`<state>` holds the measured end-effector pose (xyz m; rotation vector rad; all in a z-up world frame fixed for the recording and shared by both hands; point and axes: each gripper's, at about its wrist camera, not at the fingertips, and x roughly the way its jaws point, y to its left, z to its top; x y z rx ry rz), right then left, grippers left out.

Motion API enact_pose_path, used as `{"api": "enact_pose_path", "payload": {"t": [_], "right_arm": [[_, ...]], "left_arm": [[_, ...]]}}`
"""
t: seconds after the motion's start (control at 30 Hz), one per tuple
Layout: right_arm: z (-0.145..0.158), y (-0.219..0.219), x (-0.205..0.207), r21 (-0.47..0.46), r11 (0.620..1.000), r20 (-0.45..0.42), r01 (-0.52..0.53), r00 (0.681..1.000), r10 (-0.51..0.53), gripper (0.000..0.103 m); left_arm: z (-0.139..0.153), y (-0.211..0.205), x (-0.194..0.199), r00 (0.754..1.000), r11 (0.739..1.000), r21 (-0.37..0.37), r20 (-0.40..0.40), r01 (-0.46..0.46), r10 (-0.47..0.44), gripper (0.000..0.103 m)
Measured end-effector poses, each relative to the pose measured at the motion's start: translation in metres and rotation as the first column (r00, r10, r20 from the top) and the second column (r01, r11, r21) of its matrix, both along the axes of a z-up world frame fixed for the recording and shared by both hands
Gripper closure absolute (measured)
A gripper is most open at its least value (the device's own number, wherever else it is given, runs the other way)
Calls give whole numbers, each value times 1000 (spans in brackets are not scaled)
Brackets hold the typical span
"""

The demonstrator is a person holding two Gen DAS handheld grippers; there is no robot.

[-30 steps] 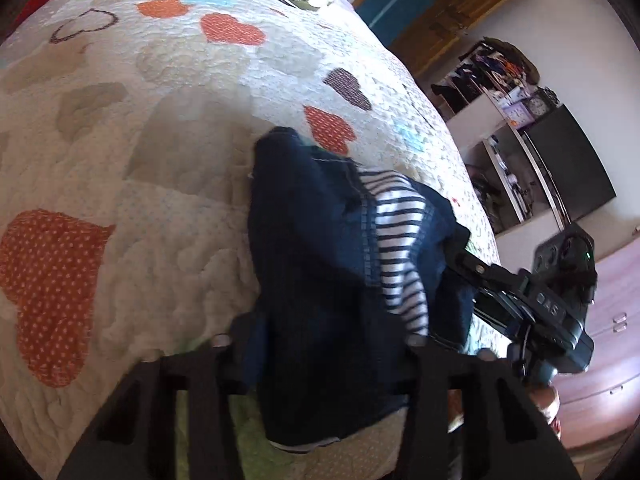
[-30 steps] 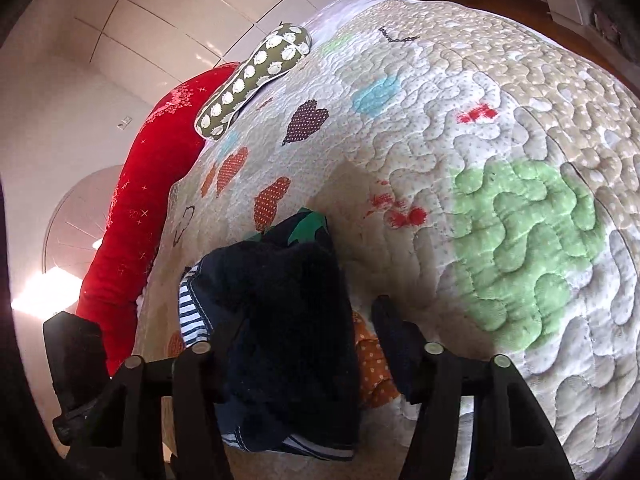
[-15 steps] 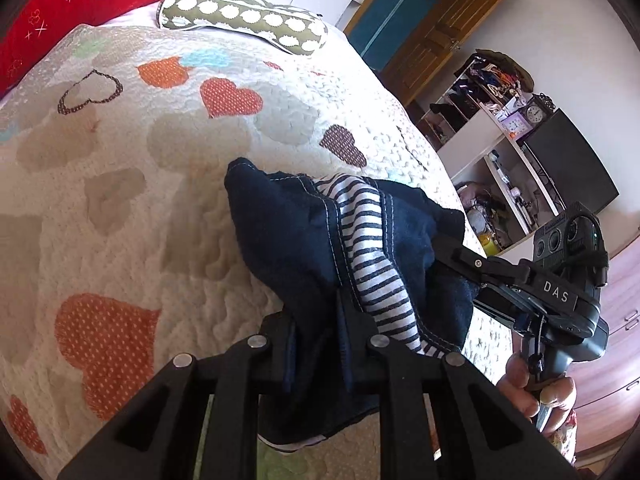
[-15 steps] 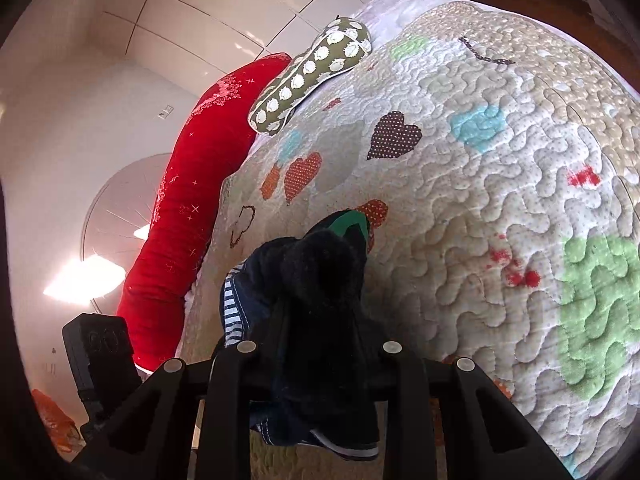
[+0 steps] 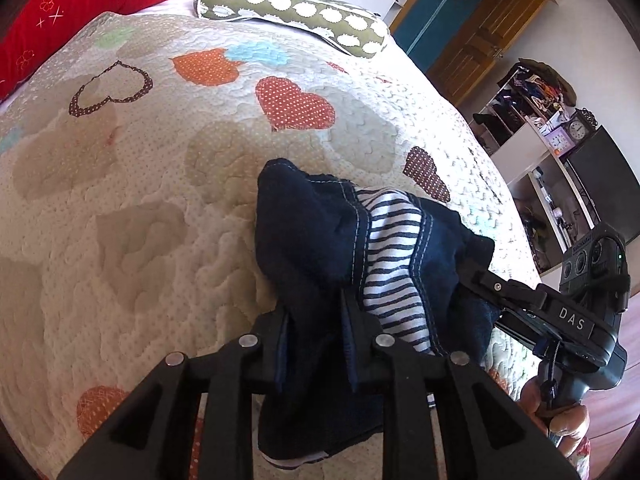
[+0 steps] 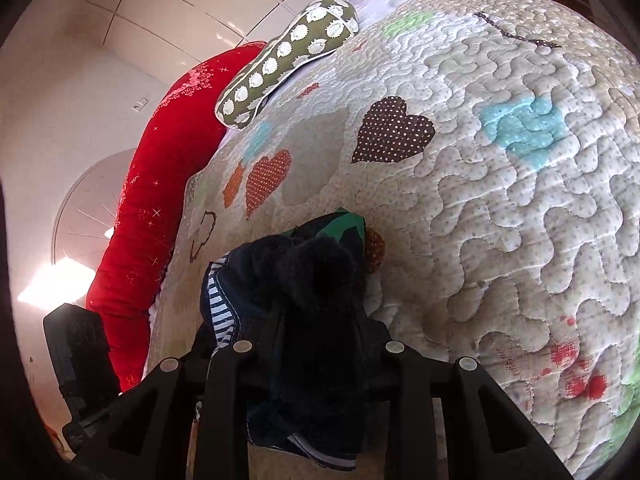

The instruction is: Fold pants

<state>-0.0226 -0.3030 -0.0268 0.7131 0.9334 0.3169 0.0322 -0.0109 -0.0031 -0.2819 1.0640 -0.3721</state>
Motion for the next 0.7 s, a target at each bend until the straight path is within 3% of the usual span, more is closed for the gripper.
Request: {"api": "enact_pose_path", "payload": {"t": [0.03, 0.17, 0.3, 0.4, 0.53, 0.6, 0.7], "right_arm": [[-4, -2, 0, 3, 1000, -12, 9, 1000, -9, 56], [0, -10, -5, 27, 999, -26, 30, 999, -30, 53], [29, -17, -22, -49, 997, 56, 66, 996, -63, 51], [56, -17, -41, -91, 992, 128, 92, 989, -80, 51], [77, 7, -58, -103, 995, 185, 3, 983, 17, 53], [76, 27, -56, -108, 991, 175, -74, 980, 92, 59], [61, 57, -49, -120, 982, 130, -146, 978, 161, 61]], "left_arm": [[-1, 2, 0, 1000, 1000, -3, -2, -11, 11, 76], [6, 10, -5, 999, 999, -16, -13, -37, 37, 72], [30, 22, -27, 996, 997, 7, 42, -76, 75, 68], [47, 34, -51, 989, 992, 28, 92, -121, 118, 56], [57, 47, -85, 978, 985, 38, 129, -167, 161, 51], [55, 49, -96, 978, 985, 42, 129, -170, 163, 51], [53, 50, -110, 978, 983, 77, 137, -167, 155, 51]]}}
